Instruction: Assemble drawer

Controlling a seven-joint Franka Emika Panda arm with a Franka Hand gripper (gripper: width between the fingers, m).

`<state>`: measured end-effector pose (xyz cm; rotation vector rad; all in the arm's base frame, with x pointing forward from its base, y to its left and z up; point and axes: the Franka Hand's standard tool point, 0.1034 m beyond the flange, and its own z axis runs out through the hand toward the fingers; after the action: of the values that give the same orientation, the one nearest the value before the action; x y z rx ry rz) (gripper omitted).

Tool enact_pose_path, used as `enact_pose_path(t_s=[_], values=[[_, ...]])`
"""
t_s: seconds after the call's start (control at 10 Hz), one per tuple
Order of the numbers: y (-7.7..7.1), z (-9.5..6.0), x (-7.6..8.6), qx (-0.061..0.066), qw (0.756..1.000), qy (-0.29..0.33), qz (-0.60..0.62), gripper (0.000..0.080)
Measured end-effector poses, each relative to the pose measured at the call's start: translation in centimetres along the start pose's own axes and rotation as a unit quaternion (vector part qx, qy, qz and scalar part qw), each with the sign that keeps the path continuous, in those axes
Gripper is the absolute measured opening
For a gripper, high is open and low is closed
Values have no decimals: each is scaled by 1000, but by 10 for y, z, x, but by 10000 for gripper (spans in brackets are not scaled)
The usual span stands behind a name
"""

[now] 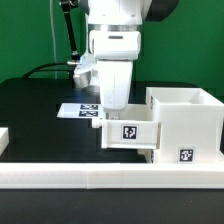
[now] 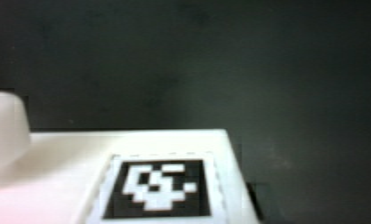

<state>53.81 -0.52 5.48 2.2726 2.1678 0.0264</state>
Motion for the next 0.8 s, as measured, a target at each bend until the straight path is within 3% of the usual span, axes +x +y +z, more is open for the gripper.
enact_pose_path(t_s=[0.3, 0.6, 0.8], values=[[-1, 1, 4, 1, 1000, 0, 6, 42], [-1, 1, -3, 0, 1000, 1, 15, 42], [-2, 0, -5, 9, 1000, -1, 16, 42]])
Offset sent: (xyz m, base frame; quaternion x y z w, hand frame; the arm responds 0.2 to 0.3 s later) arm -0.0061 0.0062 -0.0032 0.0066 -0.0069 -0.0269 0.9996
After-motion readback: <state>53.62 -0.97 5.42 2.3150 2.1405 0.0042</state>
